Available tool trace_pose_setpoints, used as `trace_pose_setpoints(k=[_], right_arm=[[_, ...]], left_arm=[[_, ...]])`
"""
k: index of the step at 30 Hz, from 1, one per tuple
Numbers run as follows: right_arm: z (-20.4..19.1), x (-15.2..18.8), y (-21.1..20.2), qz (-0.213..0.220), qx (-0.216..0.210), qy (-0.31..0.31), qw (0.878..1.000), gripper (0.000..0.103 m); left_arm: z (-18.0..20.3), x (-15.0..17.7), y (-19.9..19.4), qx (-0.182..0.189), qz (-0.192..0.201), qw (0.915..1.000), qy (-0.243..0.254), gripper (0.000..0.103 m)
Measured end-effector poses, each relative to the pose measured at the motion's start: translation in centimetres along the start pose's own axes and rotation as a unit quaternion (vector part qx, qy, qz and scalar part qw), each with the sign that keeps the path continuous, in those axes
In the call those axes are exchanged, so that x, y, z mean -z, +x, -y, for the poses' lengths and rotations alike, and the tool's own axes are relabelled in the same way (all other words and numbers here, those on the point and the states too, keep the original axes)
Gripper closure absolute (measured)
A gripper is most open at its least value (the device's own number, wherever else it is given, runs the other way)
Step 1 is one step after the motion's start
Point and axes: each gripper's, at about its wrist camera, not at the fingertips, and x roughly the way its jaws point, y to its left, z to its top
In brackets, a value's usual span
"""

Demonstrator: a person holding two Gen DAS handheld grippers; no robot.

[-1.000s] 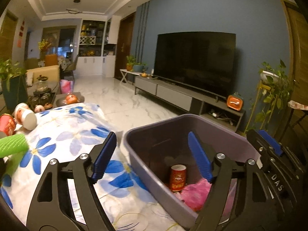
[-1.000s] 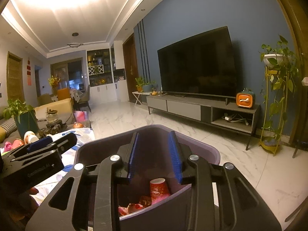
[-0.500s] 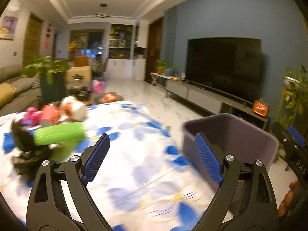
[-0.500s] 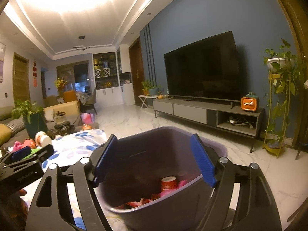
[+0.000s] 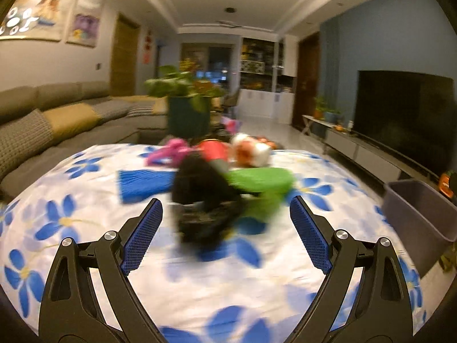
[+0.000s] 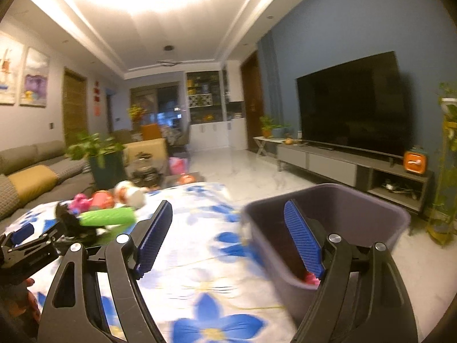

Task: Collect trash
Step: 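Move both open tools back toward the black bag and green mesh sleeve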

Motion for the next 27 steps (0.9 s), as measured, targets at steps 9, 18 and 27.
trace_pose_setpoints(k=[9,18,27], right_arm=[[-7.1,0.8,1.8,-0.018,-0.068,-0.025,0.997,0.024],[-11.8,1.6,4.8,-0.045,-0.1,-0.038,0.993,0.024],[-16.2,1.9,8.3,-0.08,-0.114,-0.072,0.988,0.024]], left_arm=[[-6.2,-0.5,-1.1,-0.056,0.008,0.998,-0.029,0.014],[-9.1,-1.1,-0.2,-0.074,0.007,0.9958,-0.054,0.014],[-10.5,-2.2,1.7,-0.084,0.004,0.9944,-0.065,0.014]])
